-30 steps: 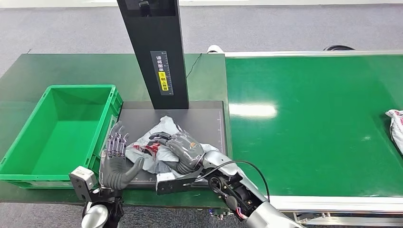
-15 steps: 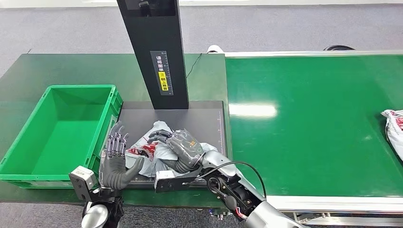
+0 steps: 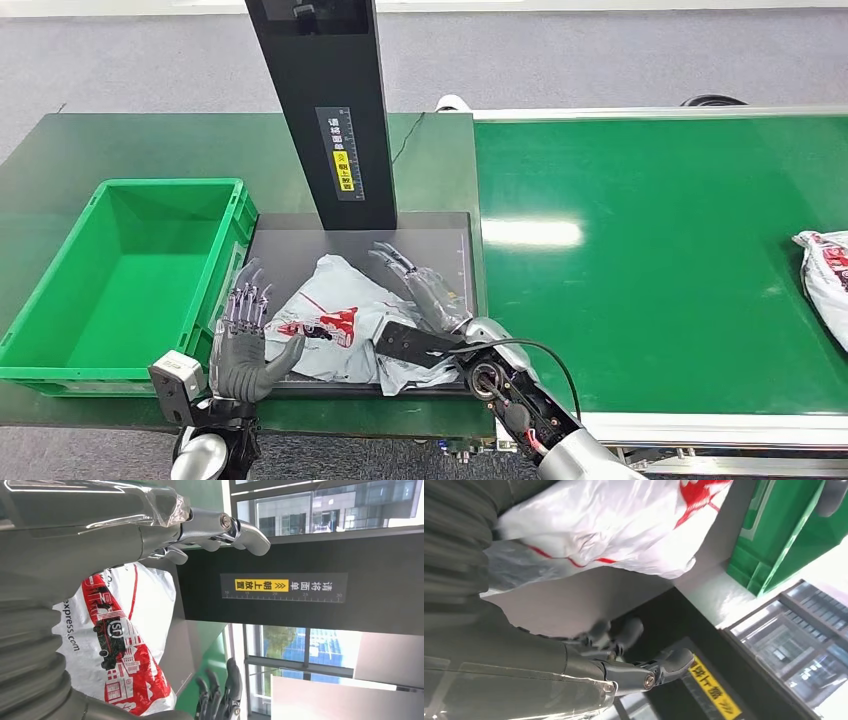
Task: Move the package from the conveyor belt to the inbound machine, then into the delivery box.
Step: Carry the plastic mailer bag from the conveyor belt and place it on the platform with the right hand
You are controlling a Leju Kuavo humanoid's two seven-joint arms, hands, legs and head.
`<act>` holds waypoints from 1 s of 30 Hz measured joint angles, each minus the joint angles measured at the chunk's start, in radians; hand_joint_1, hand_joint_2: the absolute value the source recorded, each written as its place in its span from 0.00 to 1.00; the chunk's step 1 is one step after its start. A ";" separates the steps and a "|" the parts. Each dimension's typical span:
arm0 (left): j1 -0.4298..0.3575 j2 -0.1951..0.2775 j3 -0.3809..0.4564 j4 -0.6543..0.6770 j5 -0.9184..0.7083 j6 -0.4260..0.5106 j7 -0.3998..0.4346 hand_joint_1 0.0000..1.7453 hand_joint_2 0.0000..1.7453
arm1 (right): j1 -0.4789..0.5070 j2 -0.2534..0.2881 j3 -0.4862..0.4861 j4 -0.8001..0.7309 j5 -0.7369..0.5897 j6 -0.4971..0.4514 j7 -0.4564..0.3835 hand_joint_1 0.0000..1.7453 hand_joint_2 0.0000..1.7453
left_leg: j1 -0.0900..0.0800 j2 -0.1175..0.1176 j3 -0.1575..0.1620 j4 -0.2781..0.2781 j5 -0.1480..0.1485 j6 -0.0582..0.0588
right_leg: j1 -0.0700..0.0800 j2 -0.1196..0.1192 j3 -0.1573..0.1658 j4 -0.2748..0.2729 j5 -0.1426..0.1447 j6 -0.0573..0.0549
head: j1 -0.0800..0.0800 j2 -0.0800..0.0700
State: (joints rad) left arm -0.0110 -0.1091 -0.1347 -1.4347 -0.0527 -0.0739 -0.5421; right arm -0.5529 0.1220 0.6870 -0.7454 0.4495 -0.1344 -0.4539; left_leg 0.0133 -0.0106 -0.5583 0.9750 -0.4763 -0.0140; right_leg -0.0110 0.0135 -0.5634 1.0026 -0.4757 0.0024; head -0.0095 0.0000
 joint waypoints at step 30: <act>-0.028 0.007 -0.053 0.008 -0.263 0.021 0.052 0.00 1.00 | 0.311 -0.049 -0.425 -0.518 -0.409 0.319 -0.179 0.00 1.00 | 0.000 0.000 0.000 0.000 0.000 0.000 | -0.001 0.000 0.000 0.000 0.000 0.000 | 0.000 0.000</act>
State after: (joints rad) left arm -0.0385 -0.1024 -0.1877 -1.4262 -0.3159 -0.0530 -0.4899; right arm -0.2417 0.0728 0.2621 -1.2638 0.0408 0.1846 -0.6325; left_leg 0.0130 -0.0108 -0.5581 0.9751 -0.4764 -0.0139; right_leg -0.0115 0.0133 -0.5633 1.0024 -0.4757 0.0025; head -0.0095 0.0000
